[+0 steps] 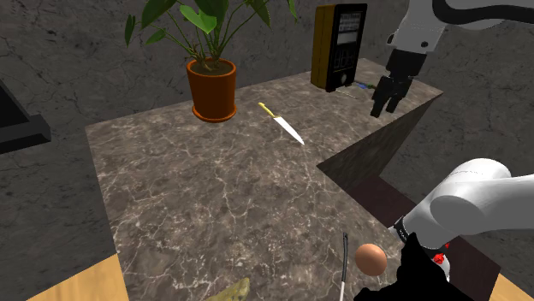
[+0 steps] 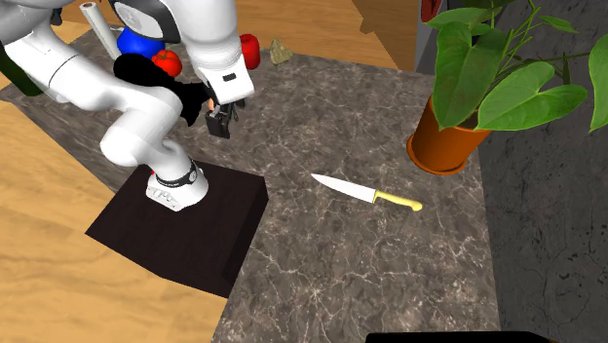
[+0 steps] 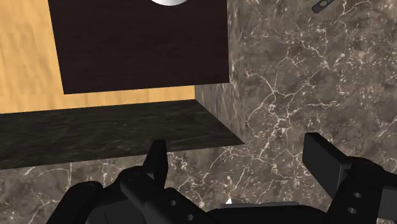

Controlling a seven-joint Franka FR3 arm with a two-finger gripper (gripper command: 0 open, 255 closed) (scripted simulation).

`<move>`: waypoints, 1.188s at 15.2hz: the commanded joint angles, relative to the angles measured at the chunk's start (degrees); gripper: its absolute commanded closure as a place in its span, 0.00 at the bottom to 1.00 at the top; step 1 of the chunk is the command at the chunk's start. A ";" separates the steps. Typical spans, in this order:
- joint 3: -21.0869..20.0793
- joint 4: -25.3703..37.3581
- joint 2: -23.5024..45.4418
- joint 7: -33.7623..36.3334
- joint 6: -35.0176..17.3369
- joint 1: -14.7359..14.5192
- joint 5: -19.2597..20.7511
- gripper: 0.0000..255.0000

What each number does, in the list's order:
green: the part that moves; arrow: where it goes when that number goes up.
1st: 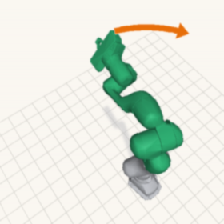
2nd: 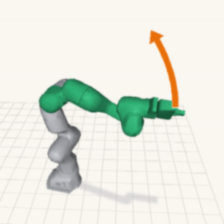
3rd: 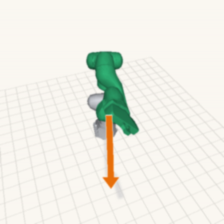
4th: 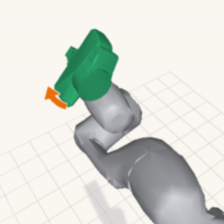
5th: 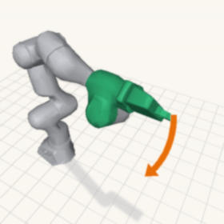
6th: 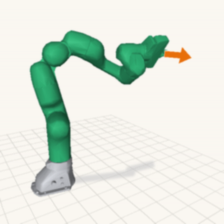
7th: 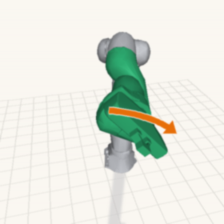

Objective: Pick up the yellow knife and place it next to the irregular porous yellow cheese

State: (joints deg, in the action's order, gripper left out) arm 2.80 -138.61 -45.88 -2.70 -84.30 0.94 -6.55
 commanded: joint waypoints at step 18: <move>-4.89 18.95 38.26 1.60 -18.94 -1.97 3.69 0.00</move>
State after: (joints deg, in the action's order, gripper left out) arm -1.86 -120.69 -9.57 -1.30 -102.37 -0.92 -3.25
